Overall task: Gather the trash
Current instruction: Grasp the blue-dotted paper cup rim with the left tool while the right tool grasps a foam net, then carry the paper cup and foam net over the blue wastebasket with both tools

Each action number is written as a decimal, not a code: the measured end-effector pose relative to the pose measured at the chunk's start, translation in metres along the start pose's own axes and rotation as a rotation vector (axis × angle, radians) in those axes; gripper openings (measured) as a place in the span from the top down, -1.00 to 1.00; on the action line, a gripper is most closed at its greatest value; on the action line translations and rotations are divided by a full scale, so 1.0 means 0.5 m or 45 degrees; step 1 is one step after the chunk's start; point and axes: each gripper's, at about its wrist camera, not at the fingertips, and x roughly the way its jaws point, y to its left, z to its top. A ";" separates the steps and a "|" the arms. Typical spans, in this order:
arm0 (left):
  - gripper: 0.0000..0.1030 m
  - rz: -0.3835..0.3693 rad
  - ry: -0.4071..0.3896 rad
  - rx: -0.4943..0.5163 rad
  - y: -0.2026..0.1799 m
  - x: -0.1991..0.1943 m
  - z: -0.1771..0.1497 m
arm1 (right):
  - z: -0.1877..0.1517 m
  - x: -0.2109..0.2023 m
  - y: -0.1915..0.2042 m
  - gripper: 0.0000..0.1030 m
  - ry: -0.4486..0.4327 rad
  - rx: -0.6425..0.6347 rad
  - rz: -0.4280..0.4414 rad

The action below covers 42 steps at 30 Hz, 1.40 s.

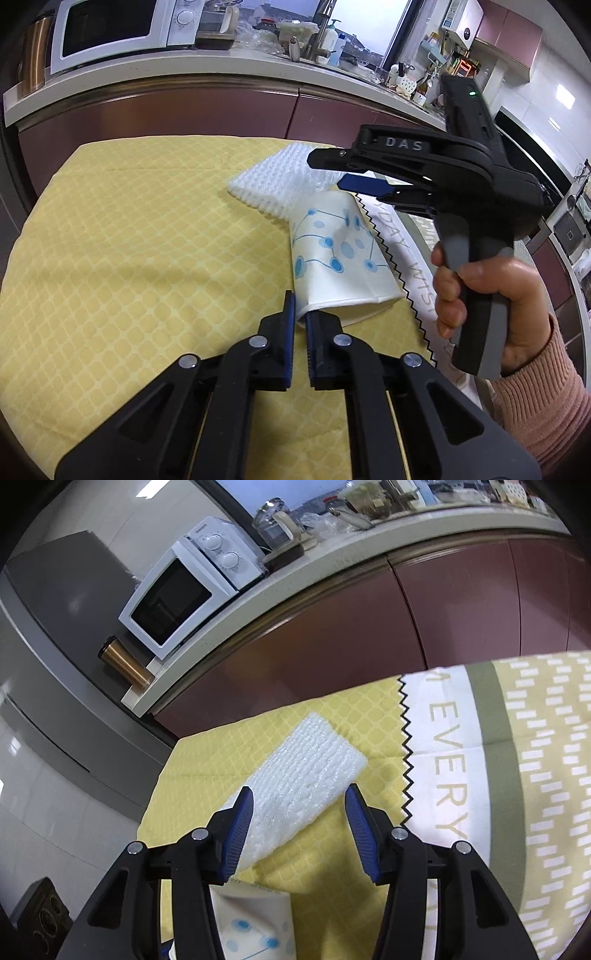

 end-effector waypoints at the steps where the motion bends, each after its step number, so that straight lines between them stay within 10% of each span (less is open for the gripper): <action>1: 0.89 0.001 -0.002 0.002 -0.005 -0.002 -0.003 | 0.000 0.003 -0.002 0.05 0.003 0.012 0.003; 12: 0.90 -0.009 -0.045 -0.028 0.032 -0.048 -0.006 | -0.009 0.016 -0.021 0.76 0.014 0.058 0.053; 42: 0.91 0.121 -0.178 -0.070 0.163 -0.232 -0.106 | -0.093 -0.132 0.069 0.78 -0.120 -0.049 0.213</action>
